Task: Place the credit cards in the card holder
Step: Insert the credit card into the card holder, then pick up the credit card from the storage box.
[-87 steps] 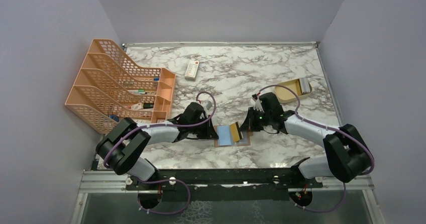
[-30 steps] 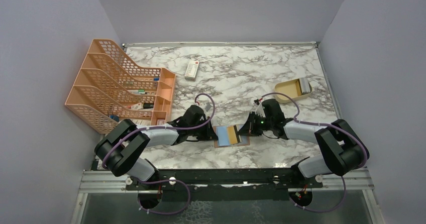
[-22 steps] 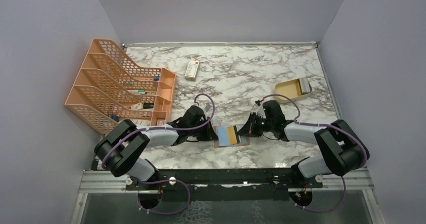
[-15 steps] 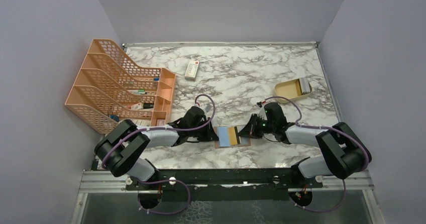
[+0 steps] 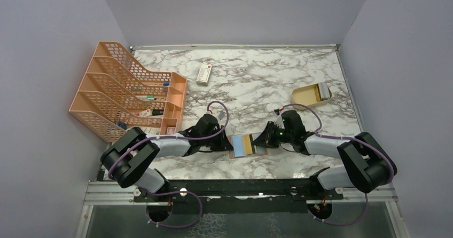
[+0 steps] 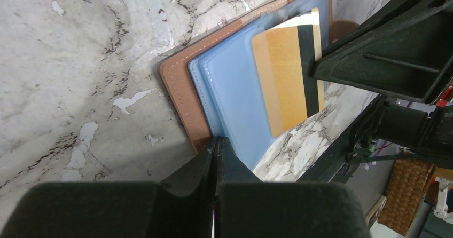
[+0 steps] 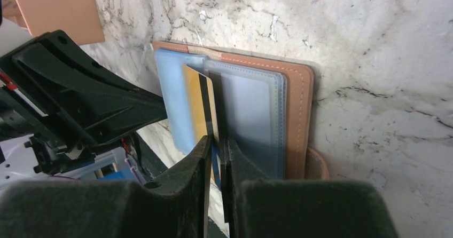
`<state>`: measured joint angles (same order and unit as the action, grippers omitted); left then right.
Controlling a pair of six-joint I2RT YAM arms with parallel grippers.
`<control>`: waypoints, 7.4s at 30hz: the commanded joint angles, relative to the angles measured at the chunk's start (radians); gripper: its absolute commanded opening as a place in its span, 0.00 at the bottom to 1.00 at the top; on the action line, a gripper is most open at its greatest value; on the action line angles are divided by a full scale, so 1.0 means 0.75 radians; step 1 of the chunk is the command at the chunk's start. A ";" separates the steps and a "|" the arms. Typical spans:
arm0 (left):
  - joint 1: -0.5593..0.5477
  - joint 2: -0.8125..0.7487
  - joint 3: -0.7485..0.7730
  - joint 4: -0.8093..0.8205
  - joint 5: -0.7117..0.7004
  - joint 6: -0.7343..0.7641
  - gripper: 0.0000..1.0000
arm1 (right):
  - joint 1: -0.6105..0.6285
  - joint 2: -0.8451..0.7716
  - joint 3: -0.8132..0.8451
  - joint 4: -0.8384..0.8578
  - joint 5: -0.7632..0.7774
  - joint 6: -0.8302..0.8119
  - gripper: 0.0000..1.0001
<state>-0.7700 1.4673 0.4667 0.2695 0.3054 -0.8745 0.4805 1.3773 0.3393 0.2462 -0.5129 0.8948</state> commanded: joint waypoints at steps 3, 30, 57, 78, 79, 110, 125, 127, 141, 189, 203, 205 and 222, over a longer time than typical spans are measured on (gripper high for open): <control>-0.016 0.007 -0.031 -0.010 -0.002 -0.013 0.00 | 0.024 -0.059 0.057 -0.193 0.103 -0.086 0.23; -0.018 -0.013 -0.046 0.005 -0.009 -0.039 0.00 | 0.127 -0.004 0.197 -0.339 0.151 -0.213 0.41; -0.018 0.001 -0.034 0.012 -0.006 -0.042 0.00 | 0.226 0.123 0.194 -0.045 0.024 -0.100 0.41; -0.017 -0.127 -0.024 -0.109 -0.132 -0.030 0.26 | 0.227 -0.030 0.341 -0.372 0.221 -0.318 0.39; -0.018 -0.149 -0.020 -0.128 -0.148 -0.024 0.30 | 0.228 -0.040 0.371 -0.412 0.269 -0.343 0.39; -0.016 -0.742 0.376 -0.966 -0.216 0.457 0.99 | -0.163 0.452 1.334 -1.060 1.678 -0.956 0.43; -0.016 -0.874 0.363 -1.025 -0.302 0.533 0.99 | -0.474 0.754 1.480 -1.142 1.659 -1.036 0.45; -0.016 -0.891 0.361 -1.025 -0.317 0.526 0.99 | -0.483 0.775 1.493 -1.141 1.689 -1.055 0.47; -0.016 -0.924 0.366 -1.034 -0.363 0.523 0.99 | -0.542 0.824 1.510 -1.082 1.704 -1.144 0.51; -0.016 -0.954 0.355 -1.033 -0.380 0.523 0.99 | -0.560 0.776 1.523 -1.043 1.758 -1.185 0.22; -0.015 -0.954 0.355 -1.033 -0.381 0.522 0.99 | -0.559 0.757 1.532 -1.056 1.744 -1.183 0.17; -0.014 -0.952 0.354 -1.034 -0.380 0.522 0.99 | -0.560 0.746 1.533 -1.061 1.736 -1.183 0.15; 0.009 -0.941 0.355 -1.035 -0.381 0.508 0.99 | -0.504 0.573 1.610 -1.256 1.293 -1.078 0.01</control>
<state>-0.7715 0.7715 0.7296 -0.5026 0.0364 -0.4873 0.0814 1.9125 1.5307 -0.6357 0.6212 0.0341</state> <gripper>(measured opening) 0.991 0.015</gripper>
